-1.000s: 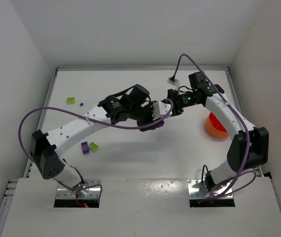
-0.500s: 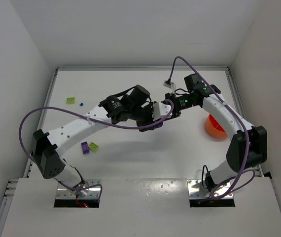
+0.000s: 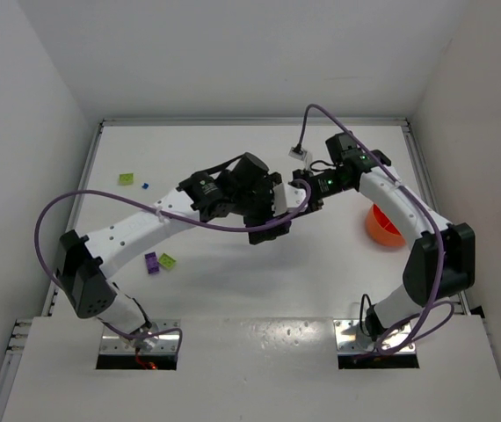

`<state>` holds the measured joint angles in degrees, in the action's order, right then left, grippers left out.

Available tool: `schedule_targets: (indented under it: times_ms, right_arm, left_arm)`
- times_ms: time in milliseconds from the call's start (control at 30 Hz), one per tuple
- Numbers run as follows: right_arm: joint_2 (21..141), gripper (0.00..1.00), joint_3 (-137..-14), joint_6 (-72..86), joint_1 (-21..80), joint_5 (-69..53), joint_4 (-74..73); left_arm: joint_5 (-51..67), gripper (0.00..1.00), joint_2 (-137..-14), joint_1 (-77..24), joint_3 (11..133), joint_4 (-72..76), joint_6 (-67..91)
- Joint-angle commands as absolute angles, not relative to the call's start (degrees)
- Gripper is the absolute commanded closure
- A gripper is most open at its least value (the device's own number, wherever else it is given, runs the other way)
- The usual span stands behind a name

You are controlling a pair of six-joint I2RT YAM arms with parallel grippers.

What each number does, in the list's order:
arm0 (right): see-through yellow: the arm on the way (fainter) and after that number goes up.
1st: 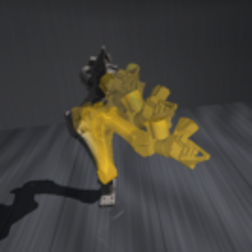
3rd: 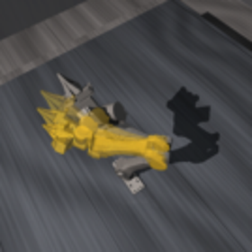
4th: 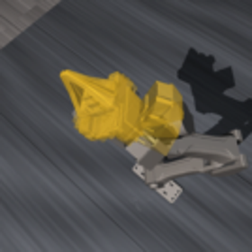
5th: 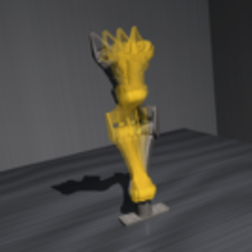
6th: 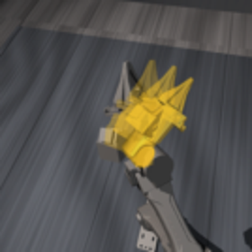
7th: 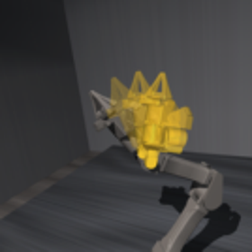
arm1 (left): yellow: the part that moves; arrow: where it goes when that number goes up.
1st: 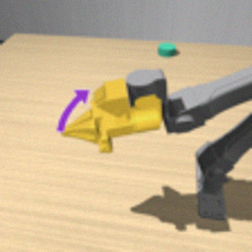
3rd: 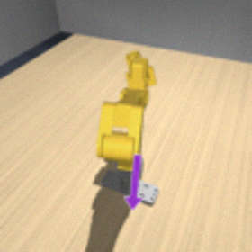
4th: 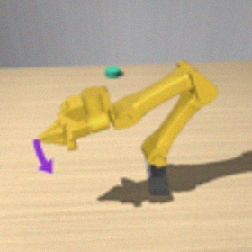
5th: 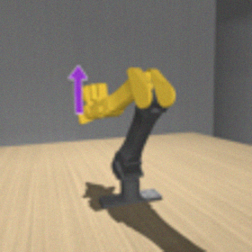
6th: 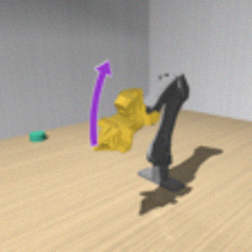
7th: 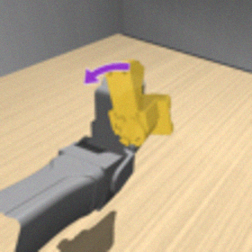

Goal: Sort the legos into containers by color

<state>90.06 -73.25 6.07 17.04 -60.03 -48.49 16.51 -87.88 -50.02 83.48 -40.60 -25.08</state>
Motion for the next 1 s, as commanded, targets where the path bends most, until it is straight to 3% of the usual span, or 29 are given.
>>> schedule_targets:
  times_ms: [0, 200, 400, 733, 967]
  right_arm:
    - [88.1, 1.0, -73.8, 4.7, 16.6, -57.3, -47.6]
    - [84.0, 1.0, -72.6, 3.2, 14.5, -43.8, -47.5]
    - [82.3, 1.0, -75.8, -2.4, 10.0, -17.6, -53.8]
    - [69.1, 1.0, -70.8, -25.2, -1.8, -1.9, -58.0]
    - [71.8, 1.0, -75.7, -44.0, -9.0, -0.6, -58.9]
  left_arm:
    - [15.0, 0.0, -84.9, -49.7, 82.6, -38.3, -24.4]
    - [16.4, 0.0, -80.3, -44.9, 80.2, -38.3, -23.0]
    - [17.5, 0.0, -77.8, -38.9, 79.6, -39.6, -21.3]
    - [19.0, 0.0, -81.3, -34.5, 80.7, -41.8, -20.0]
    - [25.0, 0.0, -82.4, -31.0, 81.2, -42.4, -20.0]
